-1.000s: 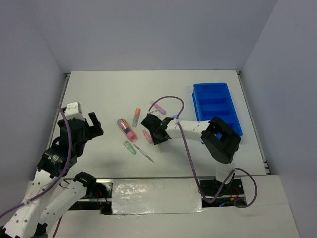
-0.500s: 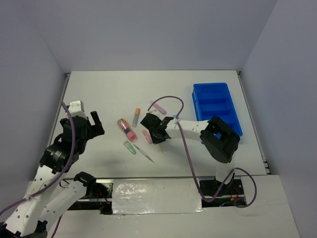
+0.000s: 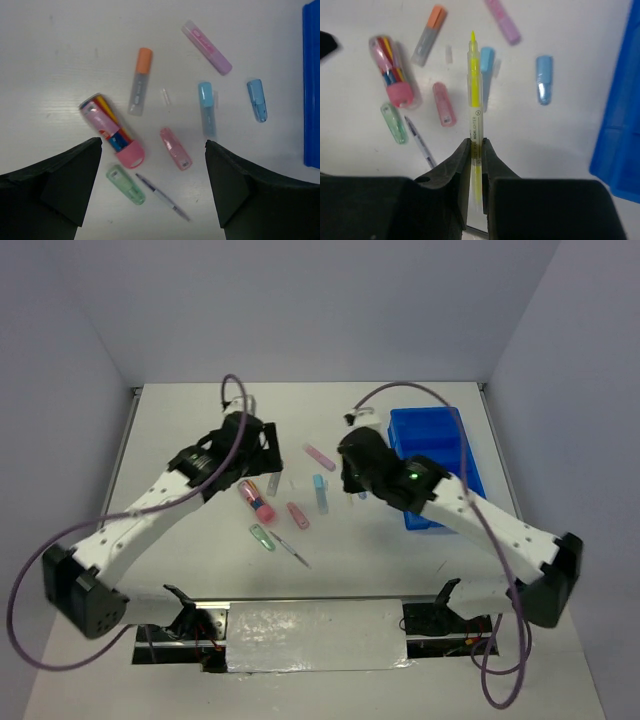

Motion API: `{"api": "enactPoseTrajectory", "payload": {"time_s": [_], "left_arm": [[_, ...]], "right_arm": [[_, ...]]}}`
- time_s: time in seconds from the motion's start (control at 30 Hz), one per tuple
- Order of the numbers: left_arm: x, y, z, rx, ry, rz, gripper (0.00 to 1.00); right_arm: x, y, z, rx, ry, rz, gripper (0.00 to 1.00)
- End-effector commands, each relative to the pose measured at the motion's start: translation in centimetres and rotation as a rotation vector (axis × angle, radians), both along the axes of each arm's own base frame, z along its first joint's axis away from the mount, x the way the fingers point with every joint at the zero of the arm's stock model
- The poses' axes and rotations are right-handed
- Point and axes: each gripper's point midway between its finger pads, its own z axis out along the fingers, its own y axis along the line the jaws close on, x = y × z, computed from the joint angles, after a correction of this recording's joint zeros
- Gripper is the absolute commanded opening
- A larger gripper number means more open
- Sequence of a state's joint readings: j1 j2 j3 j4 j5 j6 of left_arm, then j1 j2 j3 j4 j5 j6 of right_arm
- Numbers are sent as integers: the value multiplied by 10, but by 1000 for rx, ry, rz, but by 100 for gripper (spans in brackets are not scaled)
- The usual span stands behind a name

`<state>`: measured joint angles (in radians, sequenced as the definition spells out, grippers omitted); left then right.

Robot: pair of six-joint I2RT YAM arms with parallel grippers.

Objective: Sort the stationery into containers
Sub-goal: Pick up the pen from the center of the board, then close the pen cap on the pen.

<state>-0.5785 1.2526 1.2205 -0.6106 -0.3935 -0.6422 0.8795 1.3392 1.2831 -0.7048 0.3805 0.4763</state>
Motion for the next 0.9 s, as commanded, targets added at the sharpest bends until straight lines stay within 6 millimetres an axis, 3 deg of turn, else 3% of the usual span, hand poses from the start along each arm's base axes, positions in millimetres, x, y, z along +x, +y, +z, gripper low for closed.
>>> {"api": "enactPoseTrajectory", "payload": {"time_s": [0.0,0.03,0.13,0.17,0.2,0.23,0.27,0.3,0.6,0.87], "left_arm": [[27,-43,-7,-46,23,-4,96],[33,-48,-13,-37,34,6,96],[51,-64,-40,20,107,17,94],[59,-67,-38,28,106,32,94],[64,-70,-60,58,153,42,92],[65,-72,-69,73,176,44,91],[69,-78,-70,64,181,39,88],[71,-82,-85,74,216,47,82],[76,-86,-147,123,343,150,68],[69,-80,-188,132,403,201,67]], "right_arm": [[-7,-59,17,-44,-19,-82,0],[-11,-73,27,-25,-47,-94,0],[-23,-90,37,-10,-66,-91,0],[-27,-96,37,-17,-63,-94,0],[-30,-98,37,-20,-64,-89,0],[-33,-100,38,-18,-70,-79,0],[-34,-100,38,-12,-77,-70,0],[-34,-101,38,-7,-77,-69,0],[-36,-89,20,5,-51,1,0],[-35,-77,10,25,-36,55,0]]}}
